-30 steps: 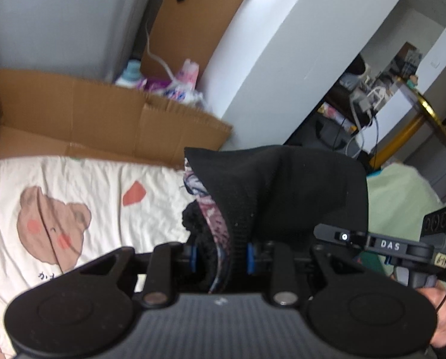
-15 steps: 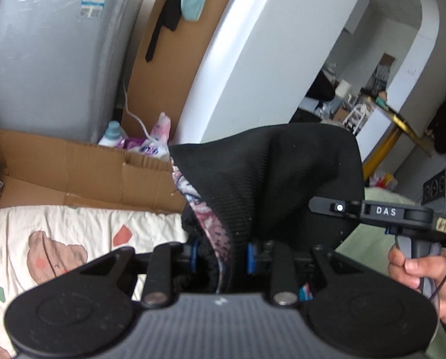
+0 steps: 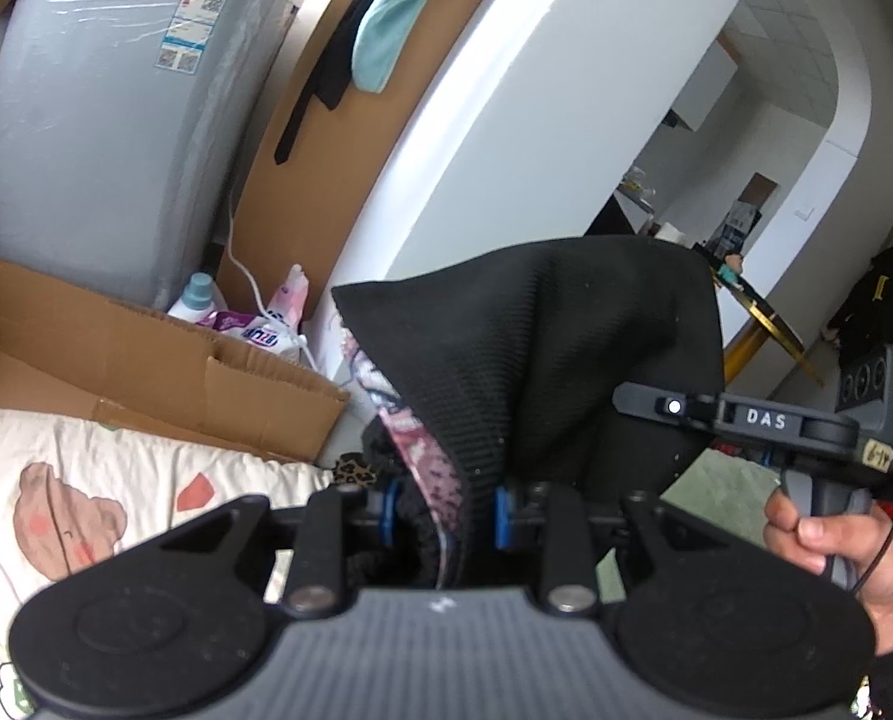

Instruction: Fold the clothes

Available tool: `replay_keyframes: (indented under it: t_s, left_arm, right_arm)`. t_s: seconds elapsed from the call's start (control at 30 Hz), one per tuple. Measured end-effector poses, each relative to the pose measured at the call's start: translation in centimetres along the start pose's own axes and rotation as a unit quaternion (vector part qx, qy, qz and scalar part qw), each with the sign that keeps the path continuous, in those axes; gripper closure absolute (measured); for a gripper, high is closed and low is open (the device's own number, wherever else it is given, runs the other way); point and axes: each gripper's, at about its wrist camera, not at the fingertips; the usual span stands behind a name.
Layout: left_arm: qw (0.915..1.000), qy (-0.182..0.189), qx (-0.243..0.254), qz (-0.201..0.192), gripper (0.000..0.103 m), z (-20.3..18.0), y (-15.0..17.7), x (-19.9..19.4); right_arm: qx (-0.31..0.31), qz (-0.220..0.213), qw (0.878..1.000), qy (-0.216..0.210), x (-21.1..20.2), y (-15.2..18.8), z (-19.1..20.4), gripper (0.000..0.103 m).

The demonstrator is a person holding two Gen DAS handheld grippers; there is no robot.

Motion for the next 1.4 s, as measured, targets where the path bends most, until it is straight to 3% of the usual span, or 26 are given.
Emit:
replay_keyframes:
  t_s: [0.7,1.03,1.4]
  left_arm:
    - [0.9987,0.049,0.014,0.008,0.073,-4.4,3.0,7.3]
    - [0.9988,0.042,0.016,0.016,0.073,-4.1,4.5,10.7]
    - [0.9976,0.06,0.016,0.031,0.073,-2.9,7.4,18.2]
  right_arm:
    - [-0.003,-0.016,0.998,0.064,-3.7,1.6,-7.7,0.096]
    - [-0.002,-0.016,0.997,0.079,-1.4,2.8,-11.0,0.096]
    - [0.003,-0.01,0.994,0.113,3.0,4.6,-16.7,0.096]
Point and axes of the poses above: each gripper's, at about its wrist camera, not at the fingertips, and x roughly the way its jaws point, z to its left, y to its underside, and after that the axes turned 8 degrees about x, right-handed
